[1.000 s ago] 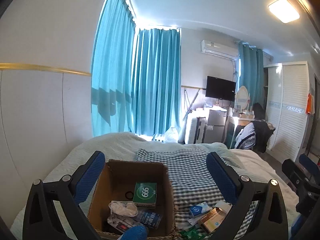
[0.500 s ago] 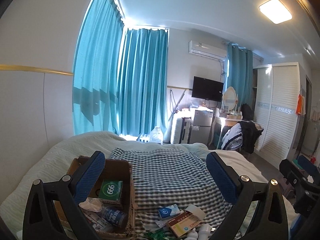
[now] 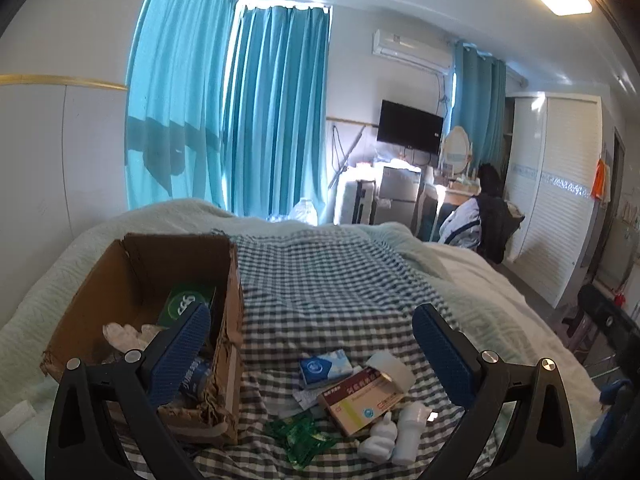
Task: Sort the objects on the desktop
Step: 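Move both tools back over the remaining items on the sheet, then grasp the green snack bag with left tool while right grasps white hair dryer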
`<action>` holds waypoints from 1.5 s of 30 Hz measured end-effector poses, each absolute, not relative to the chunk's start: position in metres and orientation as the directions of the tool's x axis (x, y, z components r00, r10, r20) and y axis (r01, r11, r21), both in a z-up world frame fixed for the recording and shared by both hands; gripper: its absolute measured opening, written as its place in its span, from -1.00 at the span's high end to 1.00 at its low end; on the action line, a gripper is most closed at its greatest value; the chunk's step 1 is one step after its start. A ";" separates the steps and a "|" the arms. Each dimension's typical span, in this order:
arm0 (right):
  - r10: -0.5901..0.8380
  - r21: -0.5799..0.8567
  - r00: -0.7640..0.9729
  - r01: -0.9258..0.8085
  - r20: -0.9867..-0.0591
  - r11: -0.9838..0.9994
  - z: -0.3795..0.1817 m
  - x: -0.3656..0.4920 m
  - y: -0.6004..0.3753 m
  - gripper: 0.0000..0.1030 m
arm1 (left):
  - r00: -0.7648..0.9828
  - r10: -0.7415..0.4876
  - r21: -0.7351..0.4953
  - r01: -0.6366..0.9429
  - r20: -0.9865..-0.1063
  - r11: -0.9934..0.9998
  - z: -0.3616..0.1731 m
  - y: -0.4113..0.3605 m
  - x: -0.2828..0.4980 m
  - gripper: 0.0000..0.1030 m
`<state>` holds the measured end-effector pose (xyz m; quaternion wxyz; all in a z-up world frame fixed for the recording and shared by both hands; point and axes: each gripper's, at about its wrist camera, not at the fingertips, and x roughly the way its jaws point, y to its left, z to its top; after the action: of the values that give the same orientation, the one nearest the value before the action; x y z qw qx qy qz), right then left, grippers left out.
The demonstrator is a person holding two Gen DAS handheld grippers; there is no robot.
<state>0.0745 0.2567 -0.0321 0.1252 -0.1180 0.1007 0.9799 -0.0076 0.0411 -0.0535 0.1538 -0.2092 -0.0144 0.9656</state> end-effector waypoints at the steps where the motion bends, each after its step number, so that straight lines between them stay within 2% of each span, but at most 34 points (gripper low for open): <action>1: 0.221 0.176 -0.940 -0.271 -0.260 -0.946 -0.036 0.074 0.259 -1.00 | -0.858 0.301 -0.091 -0.290 -0.415 -0.953 -0.061 0.041 -0.010 -1.00; 9: 0.219 0.147 -0.910 -0.285 -0.353 -0.947 -0.074 0.050 0.256 -1.00 | -0.825 0.296 -0.042 -0.315 -0.481 -0.948 -0.112 0.055 -0.013 -1.00; 13: 0.195 0.154 -0.888 -0.280 -0.417 -0.948 -0.100 0.036 0.258 -0.98 | -0.797 0.288 -0.056 -0.306 -0.530 -0.950 -0.143 0.060 -0.012 -0.90; 20: 0.141 0.165 -0.803 -0.285 -0.579 -0.944 -0.152 0.012 0.257 -0.67 | -0.724 0.232 -0.040 -0.272 -0.649 -0.961 -0.204 0.073 -0.022 -0.64; 27: 0.044 0.207 -0.695 -0.274 -0.718 -0.939 -0.192 -0.017 0.259 -0.42 | -0.652 0.176 -0.033 -0.225 -0.738 -0.974 -0.232 0.071 -0.049 -0.64; 32: -0.017 0.227 -0.617 -0.264 -0.787 -0.938 -0.219 -0.038 0.257 -0.42 | -0.623 0.167 -0.035 -0.218 -0.764 -0.975 -0.243 0.071 -0.063 -0.63; 35: -0.089 0.259 -0.526 -0.259 -0.846 -0.931 -0.248 -0.057 0.257 -0.42 | -0.581 0.169 -0.043 -0.225 -0.796 -0.973 -0.253 0.071 -0.069 -0.26; 37: -0.101 0.259 -0.484 -0.272 -0.869 -0.927 -0.261 -0.064 0.258 -0.42 | -0.576 0.173 -0.042 -0.233 -0.799 -0.972 -0.256 0.071 -0.071 -0.17; 39: -0.099 0.253 -0.472 -0.275 -0.876 -0.928 -0.265 -0.067 0.256 -0.34 | -0.568 0.186 -0.046 -0.252 -0.802 -0.967 -0.257 0.073 -0.071 0.19; 40: -0.106 0.257 -0.472 -0.266 -0.875 -0.929 -0.265 -0.067 0.255 -0.12 | -0.569 0.188 -0.043 -0.258 -0.801 -0.965 -0.257 0.074 -0.070 0.20; 42: -0.114 0.264 -0.484 -0.255 -0.868 -0.930 -0.262 -0.063 0.252 0.12 | -0.571 0.199 -0.048 -0.267 -0.796 -0.962 -0.256 0.073 -0.068 0.27; 45: -0.103 0.264 -0.507 -0.256 -0.856 -0.930 -0.256 -0.056 0.252 0.18 | -0.577 0.211 -0.056 -0.275 -0.789 -0.960 -0.254 0.071 -0.064 0.33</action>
<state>-0.0565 0.2516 -0.2563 0.0449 -0.4944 0.1815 0.8489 -0.0637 0.0711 -0.2543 0.1369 -0.4391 0.0364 0.8872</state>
